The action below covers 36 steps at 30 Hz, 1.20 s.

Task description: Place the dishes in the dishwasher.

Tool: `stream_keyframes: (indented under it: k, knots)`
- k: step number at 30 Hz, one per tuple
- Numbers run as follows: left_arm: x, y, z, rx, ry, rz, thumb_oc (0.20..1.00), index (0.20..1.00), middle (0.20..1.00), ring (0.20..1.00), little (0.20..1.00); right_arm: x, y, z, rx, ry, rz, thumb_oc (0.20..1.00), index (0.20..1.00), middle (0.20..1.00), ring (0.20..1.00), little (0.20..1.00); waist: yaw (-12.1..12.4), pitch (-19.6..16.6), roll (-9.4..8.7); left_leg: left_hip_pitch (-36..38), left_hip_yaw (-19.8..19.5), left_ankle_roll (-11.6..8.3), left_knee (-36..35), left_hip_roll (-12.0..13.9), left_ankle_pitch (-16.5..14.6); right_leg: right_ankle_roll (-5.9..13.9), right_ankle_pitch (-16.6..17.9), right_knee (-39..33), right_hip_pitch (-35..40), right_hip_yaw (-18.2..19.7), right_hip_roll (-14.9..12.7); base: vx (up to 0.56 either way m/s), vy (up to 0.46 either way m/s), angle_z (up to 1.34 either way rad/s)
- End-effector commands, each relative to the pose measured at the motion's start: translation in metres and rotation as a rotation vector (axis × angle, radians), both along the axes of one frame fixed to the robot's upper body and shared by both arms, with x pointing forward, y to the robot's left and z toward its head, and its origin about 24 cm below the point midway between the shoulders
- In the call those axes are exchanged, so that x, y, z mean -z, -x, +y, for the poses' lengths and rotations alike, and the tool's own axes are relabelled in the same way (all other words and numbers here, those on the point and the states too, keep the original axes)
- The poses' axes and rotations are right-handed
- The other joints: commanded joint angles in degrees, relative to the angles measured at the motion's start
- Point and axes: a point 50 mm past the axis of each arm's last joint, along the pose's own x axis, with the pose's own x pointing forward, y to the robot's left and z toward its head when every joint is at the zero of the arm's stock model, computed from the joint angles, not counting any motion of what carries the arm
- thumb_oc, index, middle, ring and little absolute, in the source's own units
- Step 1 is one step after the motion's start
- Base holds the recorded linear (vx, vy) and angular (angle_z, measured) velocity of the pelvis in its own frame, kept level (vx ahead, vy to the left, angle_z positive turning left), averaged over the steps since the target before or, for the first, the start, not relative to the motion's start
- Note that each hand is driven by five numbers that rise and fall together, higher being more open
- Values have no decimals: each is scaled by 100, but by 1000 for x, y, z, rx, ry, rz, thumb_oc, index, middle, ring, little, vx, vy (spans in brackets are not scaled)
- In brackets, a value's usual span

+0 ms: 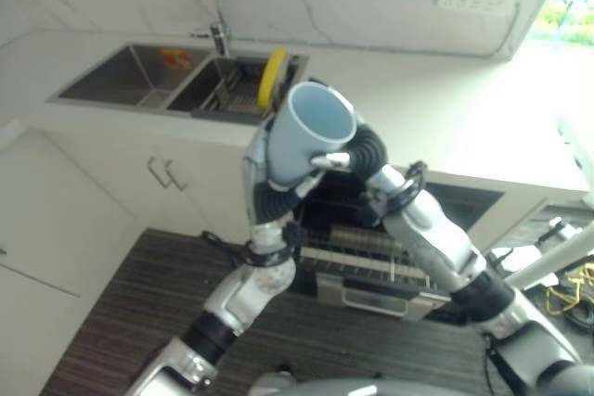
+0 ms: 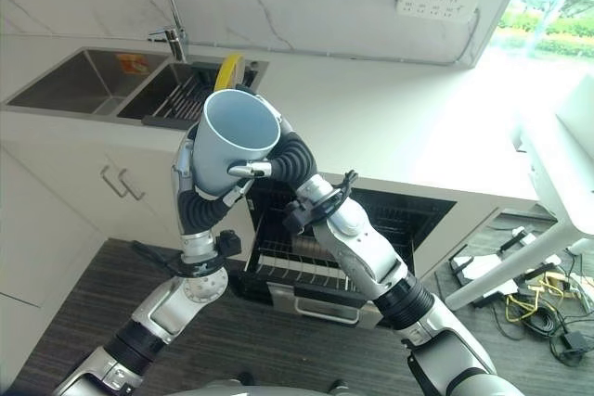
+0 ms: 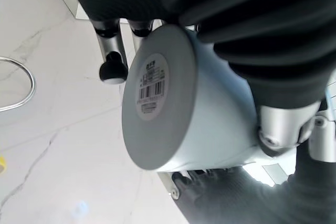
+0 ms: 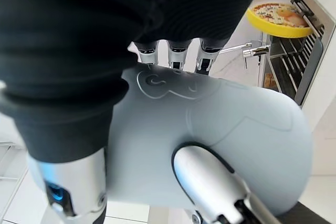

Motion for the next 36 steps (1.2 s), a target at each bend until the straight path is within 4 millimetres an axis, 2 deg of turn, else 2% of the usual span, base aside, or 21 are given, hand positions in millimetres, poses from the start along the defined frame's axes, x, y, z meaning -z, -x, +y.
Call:
stream_keyframes:
  k: [1, 9, 10, 11, 20, 29, 30, 31, 32, 36]
  knots:
    - [-13, -4, -30, 161, -70, -72, 200, 200, 200, 200, 200, -47, 13, 23, -137, -145, -137, 1000, 1000, 1000, 1000, 1000, 136, -56, -269, -42, -42, 52, 324, -28, -539, 171, -752, 652, -25, 162, -327, 0, 0, 0]
    - [-12, -4, -35, 180, -80, -74, 200, 200, 200, 200, 200, -43, 13, 34, -173, -130, -106, 1000, 1000, 1000, 1000, 1000, 165, -63, -271, -47, -58, 68, 330, -45, -541, 160, -757, 671, -32, 158, -326, 0, 0, 0]
    - [-11, -4, -35, 188, -87, -73, 200, 200, 200, 200, 200, -44, 14, 35, -181, -113, -132, 294, 294, 294, 294, 294, 171, -59, -275, -57, -62, 71, 336, -48, -539, 159, -755, 676, -38, 157, -326, 0, 0, 0]
    - [-11, -4, -36, 190, -88, -72, 200, 200, 200, 200, 200, -45, 14, 35, -176, -101, -149, 200, 200, 200, 200, 200, 168, -58, -274, -52, -63, 75, 326, -52, -536, 158, -754, 679, -42, 158, -322, 0, 0, 0]
    - [-6, -5, -38, 198, -141, -41, 200, 200, 200, 200, 200, -48, 14, 35, -169, -93, -167, 200, 200, 200, 200, 200, 182, -69, -272, -36, -57, 75, 282, -48, -523, 160, -742, 653, -33, 145, -317, -4, -3, 0]
    - [11, -14, -37, 161, -295, 93, 200, 200, 200, 200, 200, -52, 12, 34, -126, -133, -182, 200, 200, 200, 200, 200, 155, -85, -194, -37, -25, 60, 251, -25, -482, 151, -751, 643, -33, 140, -317, -7, -4, 0]
    - [13, -14, -36, 158, -299, 98, 354, 354, 354, 354, 354, -53, 12, 33, -115, -142, -187, 200, 200, 200, 200, 200, 151, -84, -184, -37, -24, 58, 247, -21, -477, 150, -751, 643, -33, 136, -317, 0, 0, 0]
    - [14, -14, -36, 155, -302, 96, 570, 570, 570, 570, 570, -53, 12, 32, -110, -146, -188, 200, 200, 200, 200, 200, 148, -83, -178, -36, -24, 58, 244, -18, -473, 148, -752, 643, -32, 134, -317, 0, 0, 0]
    - [15, -15, -35, 151, -306, 102, 1000, 1000, 1000, 1000, 1000, -54, 11, 31, -93, -159, -184, 200, 200, 200, 200, 200, 147, -82, -162, -37, -21, 53, 247, -12, -470, 144, -759, 643, -27, 123, -318, 0, 0, 0]
    - [18, -13, -32, 143, -288, 112, 1000, 1000, 1000, 1000, 1000, -55, 6, 21, 23, -251, -162, 200, 200, 200, 200, 200, 133, -72, -102, -29, -14, 35, 254, 14, -449, 118, -770, 635, -1, 114, -311, 9, -8, 6]
